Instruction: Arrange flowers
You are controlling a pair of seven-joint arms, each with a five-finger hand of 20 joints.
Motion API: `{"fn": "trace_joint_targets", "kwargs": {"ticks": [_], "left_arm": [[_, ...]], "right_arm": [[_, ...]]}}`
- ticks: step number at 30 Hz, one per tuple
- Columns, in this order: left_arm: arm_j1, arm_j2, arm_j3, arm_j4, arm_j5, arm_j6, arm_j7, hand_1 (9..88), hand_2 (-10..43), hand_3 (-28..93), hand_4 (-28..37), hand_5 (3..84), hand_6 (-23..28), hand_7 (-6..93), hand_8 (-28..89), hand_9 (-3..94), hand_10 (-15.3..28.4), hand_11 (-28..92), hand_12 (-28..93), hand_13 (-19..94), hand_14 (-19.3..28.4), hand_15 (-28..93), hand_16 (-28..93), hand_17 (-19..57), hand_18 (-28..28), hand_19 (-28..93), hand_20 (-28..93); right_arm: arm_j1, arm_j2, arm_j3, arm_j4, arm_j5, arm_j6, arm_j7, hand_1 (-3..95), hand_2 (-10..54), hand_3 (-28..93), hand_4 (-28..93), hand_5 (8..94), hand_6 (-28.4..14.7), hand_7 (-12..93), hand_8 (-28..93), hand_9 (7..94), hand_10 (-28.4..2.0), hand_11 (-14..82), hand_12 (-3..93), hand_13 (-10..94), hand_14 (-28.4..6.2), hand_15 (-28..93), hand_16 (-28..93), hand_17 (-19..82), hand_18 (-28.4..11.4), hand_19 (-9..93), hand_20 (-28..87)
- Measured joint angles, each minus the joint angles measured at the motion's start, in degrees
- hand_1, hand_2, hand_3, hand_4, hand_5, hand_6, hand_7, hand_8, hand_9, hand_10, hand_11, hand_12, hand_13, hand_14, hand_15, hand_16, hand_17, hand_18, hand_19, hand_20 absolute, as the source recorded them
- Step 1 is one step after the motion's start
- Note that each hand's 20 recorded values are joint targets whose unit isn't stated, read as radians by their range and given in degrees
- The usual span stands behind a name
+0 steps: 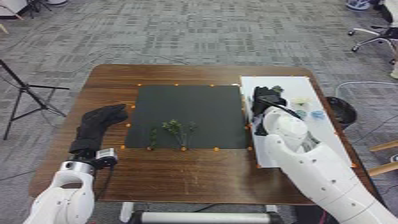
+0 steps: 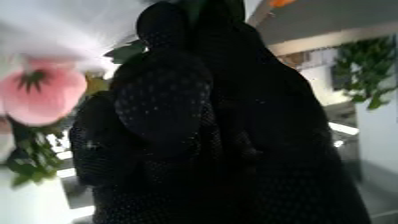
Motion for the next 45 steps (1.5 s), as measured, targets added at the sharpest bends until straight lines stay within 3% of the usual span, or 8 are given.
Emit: {"fn": "trace_joint_targets", "kwargs": {"ticks": [11, 20, 26, 45], "left_arm": [[0.0, -0.03, -0.02, -0.04, 0.0, -0.02, -0.03, 26.5, 7.9, 66, -24.7, 56.6, 3.1, 15.1, -6, 54.6, 15.3, 22, 14, 45, 19.0, 26, 2, 10.1, 12.8, 13, 22], [0.2, 0.07, -0.33, -0.5, -0.04, 0.0, -0.39, 26.4, 7.8, 66, -24.6, 56.6, 3.1, 15.0, -6, 54.5, 15.2, 22, 14, 45, 19.1, 26, 2, 10.0, 12.8, 13, 22], [0.2, 0.15, -0.36, -0.61, -0.04, 0.0, -0.68, 26.5, 7.8, 66, -24.6, 56.6, 3.2, 14.9, -6, 54.5, 15.3, 22, 14, 45, 19.0, 26, 2, 10.0, 12.8, 13, 22], [0.2, 0.1, -0.32, -0.64, -0.01, -0.52, -1.16, 26.4, 7.7, 66, -24.6, 56.1, 3.1, 15.0, -6, 53.9, 15.2, 22, 14, 44, 19.0, 26, 2, 9.4, 12.9, 13, 21]], "right_arm": [[-0.8, 0.7, 1.2, -1.3, 9.5, 4.2, 0.6, 66.3, -9.5, 52, -6, 71.8, -4.3, 26, 26, 89.3, -9.4, 16.1, 46.2, 94, -1.9, 46, 36, 67, -7.8, 86, 45], [-2.4, 5.0, -0.4, -14.1, 14.1, 7.3, 0.2, 65.4, -9.5, 53, -6, 72.0, -4.6, 28, 25, 90.0, -9.4, 15.7, 46.0, 94, -2.1, 46, 35, 67, -7.7, 86, 45], [-2.4, 4.5, -1.8, -18.2, 14.7, 7.7, -1.2, 65.4, -9.5, 53, -6, 72.2, -4.7, 28, 24, 90.3, -9.6, 15.8, 45.8, 94, -2.2, 47, 35, 68, -7.5, 86, 45], [-7.8, -2.4, -6.4, -14.9, 12.1, 7.2, -1.6, 64.9, -9.5, 53, -6, 71.2, -4.7, 30, 23, 90.3, -9.7, 13.8, 44.5, 94, -2.2, 46, 35, 67, -7.3, 87, 45]]}}
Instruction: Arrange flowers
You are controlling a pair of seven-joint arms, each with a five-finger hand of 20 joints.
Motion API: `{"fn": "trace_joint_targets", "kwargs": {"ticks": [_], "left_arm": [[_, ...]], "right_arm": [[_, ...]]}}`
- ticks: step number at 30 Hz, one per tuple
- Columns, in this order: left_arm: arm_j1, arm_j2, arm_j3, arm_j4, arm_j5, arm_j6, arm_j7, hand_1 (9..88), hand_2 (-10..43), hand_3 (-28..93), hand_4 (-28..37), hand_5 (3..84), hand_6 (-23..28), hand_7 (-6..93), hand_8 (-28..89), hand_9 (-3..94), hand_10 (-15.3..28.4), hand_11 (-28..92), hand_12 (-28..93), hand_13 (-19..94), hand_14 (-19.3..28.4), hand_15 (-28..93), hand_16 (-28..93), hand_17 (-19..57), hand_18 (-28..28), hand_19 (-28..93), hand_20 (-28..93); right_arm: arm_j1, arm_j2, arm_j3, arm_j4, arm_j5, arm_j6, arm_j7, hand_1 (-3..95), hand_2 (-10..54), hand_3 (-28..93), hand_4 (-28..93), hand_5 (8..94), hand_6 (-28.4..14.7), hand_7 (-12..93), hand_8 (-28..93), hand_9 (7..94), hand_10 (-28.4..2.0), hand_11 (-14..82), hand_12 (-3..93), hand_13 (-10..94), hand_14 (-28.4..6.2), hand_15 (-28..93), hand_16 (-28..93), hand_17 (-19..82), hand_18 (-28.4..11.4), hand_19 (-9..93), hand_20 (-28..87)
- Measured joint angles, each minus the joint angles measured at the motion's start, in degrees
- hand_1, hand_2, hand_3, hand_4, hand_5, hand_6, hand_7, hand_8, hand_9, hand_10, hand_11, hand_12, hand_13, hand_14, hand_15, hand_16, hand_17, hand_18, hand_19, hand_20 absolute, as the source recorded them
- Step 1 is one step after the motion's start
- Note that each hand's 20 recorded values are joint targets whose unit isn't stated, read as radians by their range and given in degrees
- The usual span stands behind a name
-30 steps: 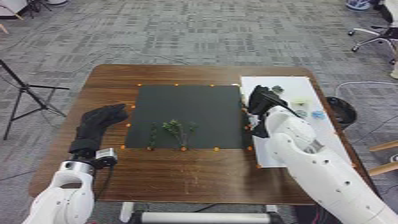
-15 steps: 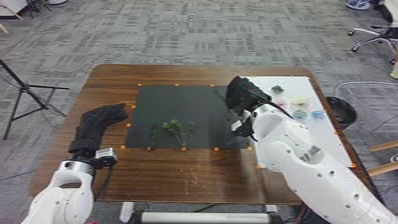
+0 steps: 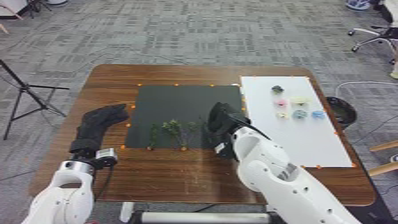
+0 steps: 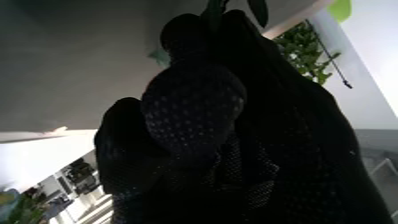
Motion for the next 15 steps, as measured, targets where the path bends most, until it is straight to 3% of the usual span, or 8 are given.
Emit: {"fn": "trace_joint_targets", "kwargs": {"ticks": [15], "left_arm": [[0.0, -0.09, 0.01, 0.0, 0.0, -0.45, -0.18, 26.5, 7.7, 66, -24.7, 55.9, 3.0, 14.9, -6, 53.7, 15.1, 22, 15, 44, 19.2, 26, 3, 8.7, 13.3, 13, 21]], "right_arm": [[-0.7, 0.0, 1.4, 0.6, 0.0, -2.3, -0.3, 64.2, -9.5, 53, -6, 70.6, -4.6, 31, 22, 90.4, -9.5, 10.5, 44.3, 94, -2.3, 44, 36, 66, -7.8, 86, 45]]}}
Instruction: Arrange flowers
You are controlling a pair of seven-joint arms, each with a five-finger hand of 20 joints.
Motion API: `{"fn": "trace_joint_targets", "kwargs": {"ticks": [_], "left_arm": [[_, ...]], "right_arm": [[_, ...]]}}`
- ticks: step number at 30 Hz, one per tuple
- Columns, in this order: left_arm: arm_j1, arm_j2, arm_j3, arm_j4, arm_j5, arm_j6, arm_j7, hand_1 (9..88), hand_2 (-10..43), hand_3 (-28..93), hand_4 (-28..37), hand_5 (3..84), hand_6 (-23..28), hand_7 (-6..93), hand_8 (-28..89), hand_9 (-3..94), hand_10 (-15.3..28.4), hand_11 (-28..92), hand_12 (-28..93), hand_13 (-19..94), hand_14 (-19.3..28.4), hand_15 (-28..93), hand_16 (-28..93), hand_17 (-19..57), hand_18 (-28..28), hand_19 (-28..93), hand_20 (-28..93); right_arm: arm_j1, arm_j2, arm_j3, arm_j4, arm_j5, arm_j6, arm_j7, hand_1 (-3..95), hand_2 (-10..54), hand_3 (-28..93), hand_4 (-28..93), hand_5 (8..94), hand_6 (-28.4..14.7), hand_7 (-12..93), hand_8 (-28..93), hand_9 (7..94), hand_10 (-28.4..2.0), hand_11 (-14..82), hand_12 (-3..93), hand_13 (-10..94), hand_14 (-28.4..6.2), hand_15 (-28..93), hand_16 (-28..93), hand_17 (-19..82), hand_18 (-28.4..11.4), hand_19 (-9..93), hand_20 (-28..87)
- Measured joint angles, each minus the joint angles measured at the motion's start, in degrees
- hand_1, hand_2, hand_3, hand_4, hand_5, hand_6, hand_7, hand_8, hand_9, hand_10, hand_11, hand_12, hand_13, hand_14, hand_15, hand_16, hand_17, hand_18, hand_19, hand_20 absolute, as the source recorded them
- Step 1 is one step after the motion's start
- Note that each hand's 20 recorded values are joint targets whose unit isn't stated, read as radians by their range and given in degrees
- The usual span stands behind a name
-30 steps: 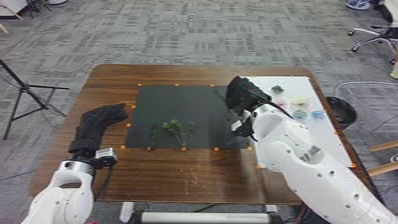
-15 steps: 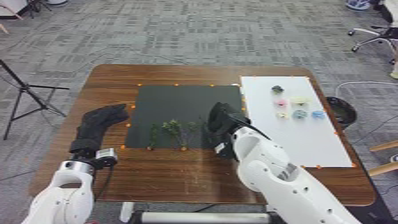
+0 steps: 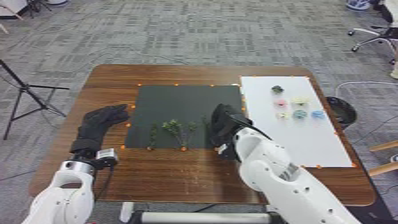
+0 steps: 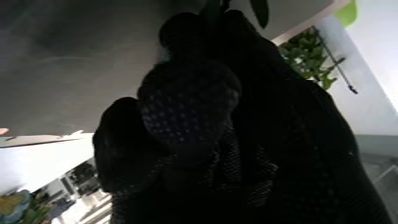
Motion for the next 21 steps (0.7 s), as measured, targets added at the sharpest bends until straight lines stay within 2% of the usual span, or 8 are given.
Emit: {"fn": "trace_joint_targets", "kwargs": {"ticks": [3, 9, 15, 21], "left_arm": [[0.0, -0.01, 0.0, 0.0, 0.02, -0.13, -0.1, 26.4, 7.6, 66, -24.6, 55.9, 3.0, 15.1, -6, 53.7, 15.1, 22, 14, 44, 19.1, 26, 3, 8.6, 13.3, 13, 21], [0.0, -0.01, 0.02, 0.0, 0.02, -0.31, -0.2, 26.4, 7.6, 66, -24.5, 55.8, 3.0, 15.1, -6, 53.6, 15.1, 22, 14, 44, 19.1, 26, 2, 8.5, 13.4, 13, 21], [-0.2, -0.01, 0.12, 0.02, 0.02, -0.58, -0.4, 26.4, 7.6, 66, -24.6, 55.7, 3.0, 15.2, -6, 53.6, 15.1, 22, 14, 44, 19.1, 26, 3, 8.4, 13.4, 13, 21], [-0.3, -0.01, 0.15, 0.02, 0.02, -0.74, -0.65, 26.3, 7.5, 66, -24.5, 55.6, 3.0, 15.1, -6, 53.6, 15.1, 22, 14, 44, 19.1, 26, 2, 8.3, 13.5, 13, 21]], "right_arm": [[-0.2, 0.0, 0.4, 0.0, 0.2, -1.7, -0.1, 63.6, -9.5, 53, -6, 70.4, -4.2, 31, 22, 90.3, -9.5, 10.1, 44.4, 94, -2.4, 43, 37, 66, -7.9, 86, 45], [-0.2, 0.0, 0.4, 0.0, 0.3, -1.8, -0.2, 61.5, -9.5, 52, -5, 69.5, -4.2, 30, 22, 88.9, -10.0, 9.5, 44.0, 93, -2.8, 43, 37, 65, -8.3, 87, 45], [-0.2, 0.0, 0.4, 0.0, 0.3, -1.9, -0.5, 59.3, -9.5, 47, -1, 67.6, -4.8, 23, 24, 82.4, -12.6, 11.6, 39.0, 92, -3.1, 44, 37, 64, -8.8, 87, 45], [-0.2, 0.2, 0.4, -0.1, 0.3, -2.4, -0.9, 58.6, -9.5, 46, -1, 66.8, -4.8, 21, 24, 78.7, -13.2, 11.7, 35.5, 91, -3.2, 44, 37, 64, -9.1, 88, 44]]}}
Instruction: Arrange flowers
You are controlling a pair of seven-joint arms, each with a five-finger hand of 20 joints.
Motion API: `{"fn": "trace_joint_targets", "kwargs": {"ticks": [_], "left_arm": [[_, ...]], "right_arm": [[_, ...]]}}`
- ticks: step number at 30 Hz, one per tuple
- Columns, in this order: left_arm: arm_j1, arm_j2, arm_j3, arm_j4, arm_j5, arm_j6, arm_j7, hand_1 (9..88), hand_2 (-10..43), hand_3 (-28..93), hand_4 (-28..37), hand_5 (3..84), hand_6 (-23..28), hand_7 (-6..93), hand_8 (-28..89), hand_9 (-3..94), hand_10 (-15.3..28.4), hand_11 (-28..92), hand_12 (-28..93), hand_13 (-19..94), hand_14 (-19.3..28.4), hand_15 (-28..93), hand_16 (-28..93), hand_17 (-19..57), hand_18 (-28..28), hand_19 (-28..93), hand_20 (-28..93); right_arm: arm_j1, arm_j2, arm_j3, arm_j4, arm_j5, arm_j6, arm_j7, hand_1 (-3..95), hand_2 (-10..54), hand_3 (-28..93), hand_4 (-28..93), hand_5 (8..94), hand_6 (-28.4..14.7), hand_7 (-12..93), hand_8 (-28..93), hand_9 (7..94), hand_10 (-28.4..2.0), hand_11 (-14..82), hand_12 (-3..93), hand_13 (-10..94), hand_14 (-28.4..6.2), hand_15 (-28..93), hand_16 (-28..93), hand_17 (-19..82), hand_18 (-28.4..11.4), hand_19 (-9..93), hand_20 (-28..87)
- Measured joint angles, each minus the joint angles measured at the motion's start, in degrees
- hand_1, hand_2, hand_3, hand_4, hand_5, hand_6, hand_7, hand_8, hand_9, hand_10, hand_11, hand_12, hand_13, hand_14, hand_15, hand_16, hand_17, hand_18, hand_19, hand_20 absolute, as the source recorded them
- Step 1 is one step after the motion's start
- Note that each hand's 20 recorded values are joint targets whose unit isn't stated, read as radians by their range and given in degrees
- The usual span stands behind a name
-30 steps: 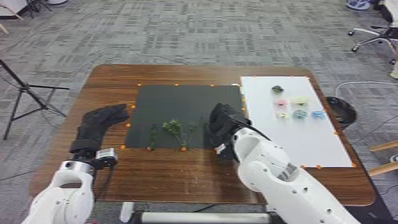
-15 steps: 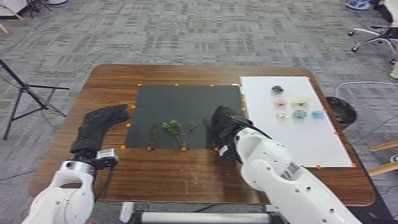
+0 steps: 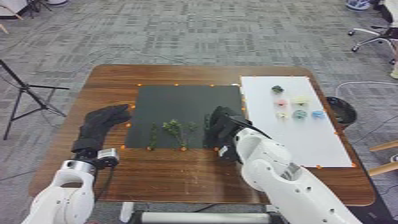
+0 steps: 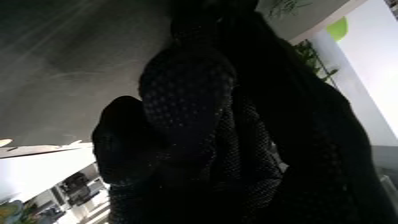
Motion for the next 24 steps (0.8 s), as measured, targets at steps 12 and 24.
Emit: {"fn": "trace_joint_targets", "kwargs": {"ticks": [12, 24], "left_arm": [[-0.1, 0.05, 0.15, 0.0, 0.01, -0.25, -0.1, 26.4, 7.4, 66, -24.6, 55.7, 3.1, 15.0, -6, 53.6, 15.1, 22, 14, 44, 19.1, 26, 2, 8.4, 13.5, 13, 21], [-0.4, 0.04, 0.19, 0.0, 0.01, -0.23, 0.02, 26.5, 7.4, 66, -24.6, 55.8, 3.2, 14.8, -6, 53.5, 15.1, 22, 14, 44, 19.2, 26, 2, 8.4, 13.4, 13, 21]], "right_arm": [[0.5, 1.6, -0.6, -0.5, -1.3, -1.3, -1.6, 58.1, -9.5, 47, -1, 67.1, -4.2, 21, 24, 76.1, -13.2, 12.6, 31.6, 91, -3.2, 45, 36, 63, -9.7, 88, 44], [2.8, 5.1, -2.0, -0.9, -1.4, -4.2, -3.8, 57.1, -9.5, 49, -2, 67.0, -3.8, 21, 24, 75.2, -13.2, 13.3, 30.0, 90, -3.1, 45, 36, 62, -10.1, 89, 43]]}}
